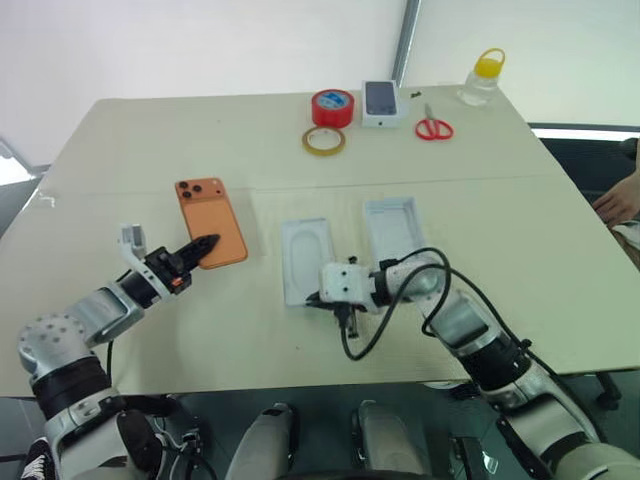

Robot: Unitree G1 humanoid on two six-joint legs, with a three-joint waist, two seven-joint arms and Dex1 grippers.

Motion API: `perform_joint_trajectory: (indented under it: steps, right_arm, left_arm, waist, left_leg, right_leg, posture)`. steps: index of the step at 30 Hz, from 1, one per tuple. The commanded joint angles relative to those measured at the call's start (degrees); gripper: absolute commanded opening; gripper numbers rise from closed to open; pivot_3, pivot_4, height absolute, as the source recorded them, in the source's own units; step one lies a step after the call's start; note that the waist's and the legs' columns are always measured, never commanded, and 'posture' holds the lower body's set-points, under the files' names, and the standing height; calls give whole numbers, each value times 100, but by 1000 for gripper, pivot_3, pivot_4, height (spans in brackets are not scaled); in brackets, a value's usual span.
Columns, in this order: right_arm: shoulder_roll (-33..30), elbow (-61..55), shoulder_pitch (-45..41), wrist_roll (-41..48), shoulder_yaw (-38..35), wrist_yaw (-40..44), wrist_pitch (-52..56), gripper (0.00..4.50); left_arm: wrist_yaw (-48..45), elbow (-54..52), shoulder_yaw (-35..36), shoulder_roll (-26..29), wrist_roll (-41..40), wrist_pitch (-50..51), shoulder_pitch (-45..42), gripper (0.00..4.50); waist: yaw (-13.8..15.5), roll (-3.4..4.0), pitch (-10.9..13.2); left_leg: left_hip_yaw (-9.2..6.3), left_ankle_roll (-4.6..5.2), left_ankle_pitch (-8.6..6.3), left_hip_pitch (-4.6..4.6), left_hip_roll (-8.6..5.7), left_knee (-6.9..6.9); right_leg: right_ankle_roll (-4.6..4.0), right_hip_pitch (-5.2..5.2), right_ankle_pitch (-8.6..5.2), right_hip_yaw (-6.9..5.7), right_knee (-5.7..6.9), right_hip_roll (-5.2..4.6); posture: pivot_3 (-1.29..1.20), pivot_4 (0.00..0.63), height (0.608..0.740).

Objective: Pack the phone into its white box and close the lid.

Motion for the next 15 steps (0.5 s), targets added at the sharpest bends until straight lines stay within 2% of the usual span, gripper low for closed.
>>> perform_joint_trajectory:
  steps: [1, 7, 11, 12, 15]
  right_arm:
    - [81, -263, -21, -28, -6, -220, 116, 83]
    - [179, -111, -155, 190, -70, -187, 444, 83]
    - [114, -304, -167, 382, -158, -135, 486, 2056]
    - [102, -439, -180, 661, -364, -52, 634, 2514]
    - [27, -717, -214, 1333, -808, 165, 967, 2514]
  left_arm:
    - [108, -287, -36, -76, -375, -80, -120, 0]
    - [275, -271, -187, -181, -616, 4, -76, 0]
    - [473, -523, -350, -367, -823, 33, 145, 0]
    - [587, -598, -384, -487, -953, 17, 169, 0]
    - [814, -836, -572, -691, -1131, -46, 252, 0]
  waist:
    - [11, -1, 0]
    - [8, -5, 2]
    - [14, -6, 3]
    - [14, -8, 4]
    - [44, -19, 11]
  left_leg:
    - [0, 0, 0, 0, 0, 0]
    - [0, 0, 0, 0, 0, -1]
    - [0, 0, 0, 0, 0, -1]
    - [0, 0, 0, 0, 0, -1]
    - [-2, 2, -1, -1, 1, -1]
  right_leg:
    - [0, 0, 0, 0, -1, 0]
    - [0, 1, 0, -2, -2, 0]
    - [0, 6, 0, -2, -9, 0]
    - [0, 8, 0, -2, -11, 0]
    - [0, 10, 0, -4, -14, -1]
  posture:
    - [0, 150, 740]
    - [0, 150, 740]
    - [0, 150, 740]
    - [0, 150, 740]
    - [0, 150, 740]
